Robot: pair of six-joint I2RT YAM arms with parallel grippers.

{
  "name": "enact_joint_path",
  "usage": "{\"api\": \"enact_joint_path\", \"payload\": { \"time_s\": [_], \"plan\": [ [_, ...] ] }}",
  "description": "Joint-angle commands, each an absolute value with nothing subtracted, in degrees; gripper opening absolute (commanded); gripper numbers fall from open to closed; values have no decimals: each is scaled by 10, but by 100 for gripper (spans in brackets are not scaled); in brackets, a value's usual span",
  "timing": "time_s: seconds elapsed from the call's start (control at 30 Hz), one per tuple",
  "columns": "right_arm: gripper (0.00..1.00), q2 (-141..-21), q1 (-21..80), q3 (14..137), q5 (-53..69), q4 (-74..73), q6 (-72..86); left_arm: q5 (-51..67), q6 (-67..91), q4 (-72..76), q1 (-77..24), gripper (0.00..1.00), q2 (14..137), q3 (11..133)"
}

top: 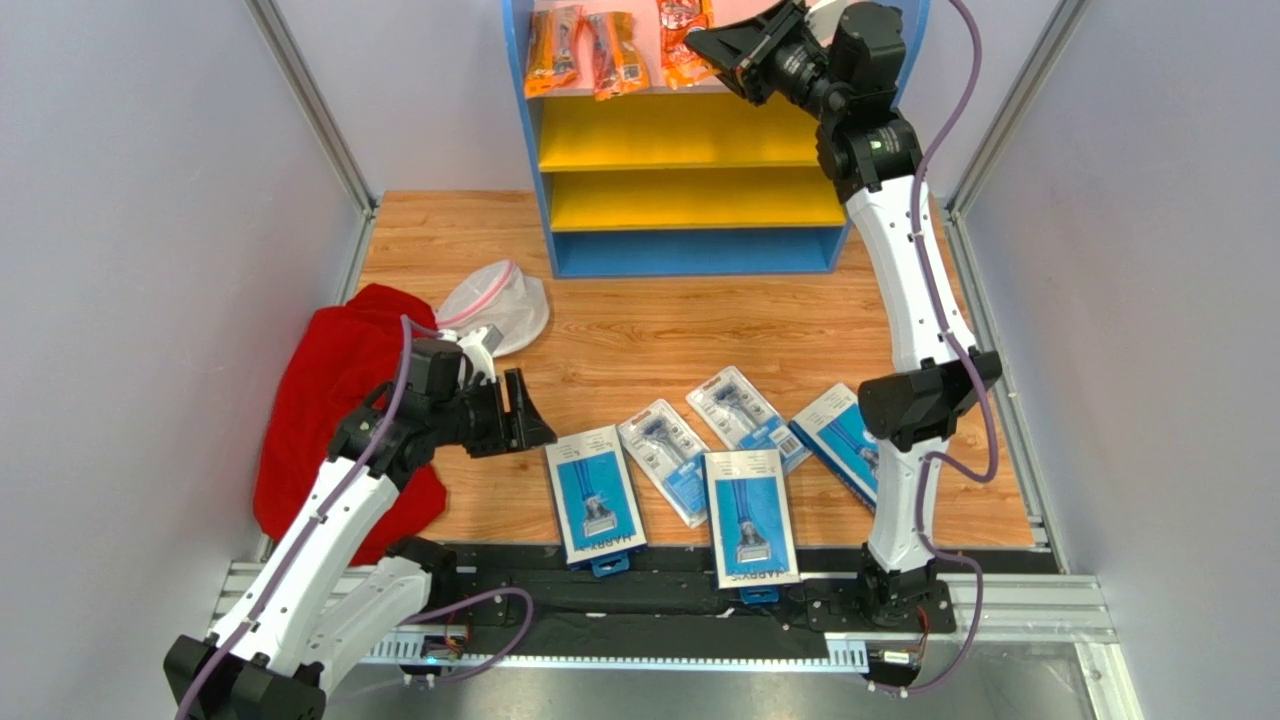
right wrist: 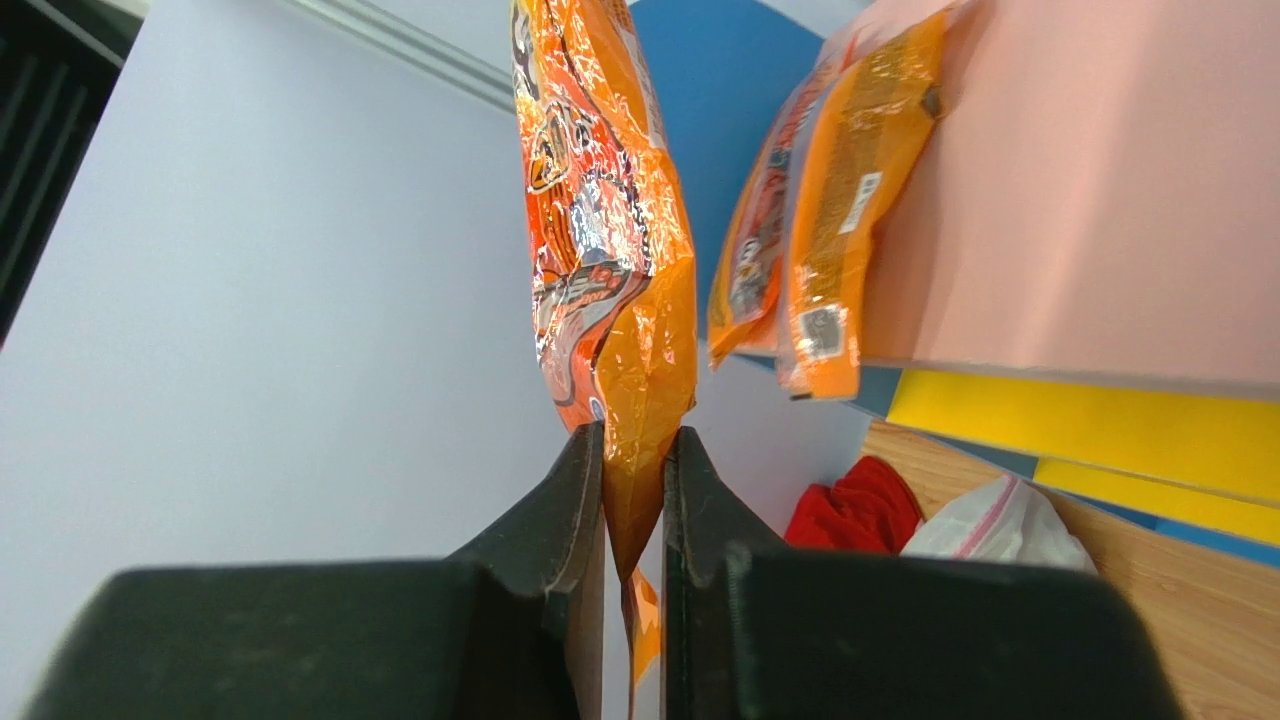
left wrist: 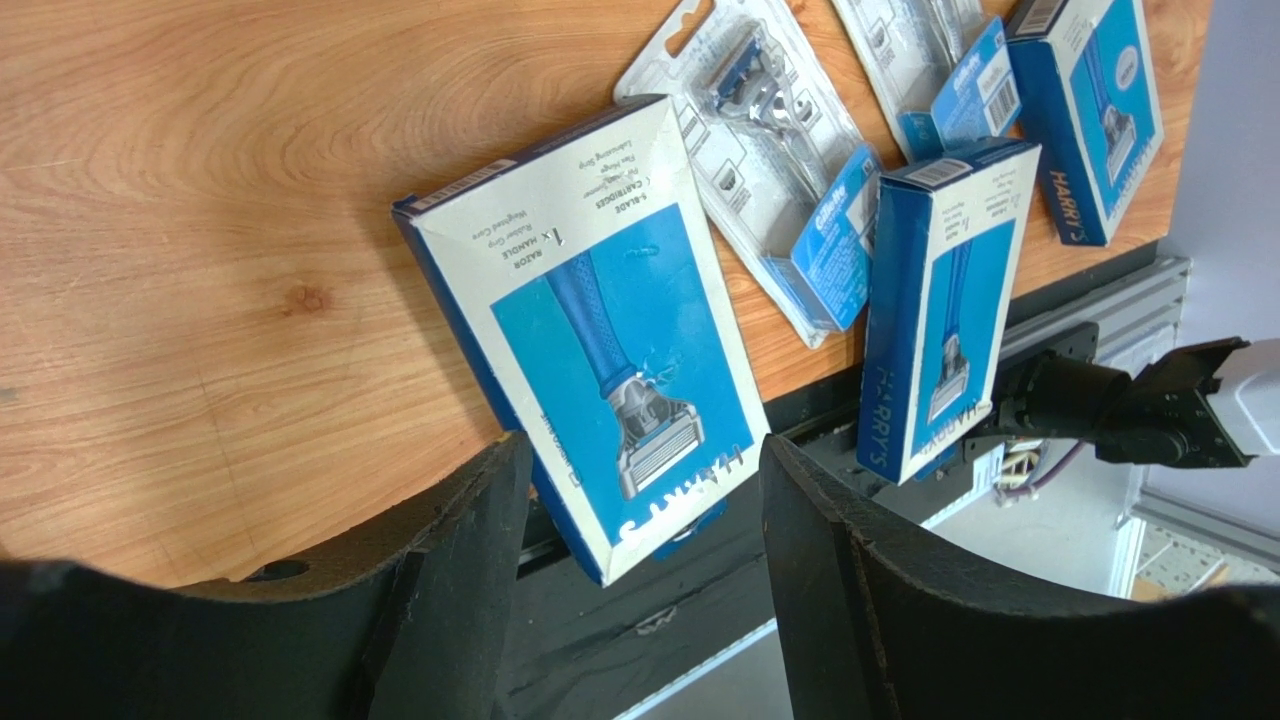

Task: Place and organize the shaving razors onto the shelf

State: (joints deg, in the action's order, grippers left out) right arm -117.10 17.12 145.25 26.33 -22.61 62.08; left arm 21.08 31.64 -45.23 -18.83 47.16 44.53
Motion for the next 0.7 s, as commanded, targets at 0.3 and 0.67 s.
{"api": "enact_joint_path", "payload": {
  "time_s": [0.3,0.67],
  "plan": [
    [0,-1256,153,1502,228,-169,710,241,316,-430,-189,66,453,433],
    [5,-1284,155,1501,233,-183,714,233,323,-426,-189,66,440,428]
  ]
}}
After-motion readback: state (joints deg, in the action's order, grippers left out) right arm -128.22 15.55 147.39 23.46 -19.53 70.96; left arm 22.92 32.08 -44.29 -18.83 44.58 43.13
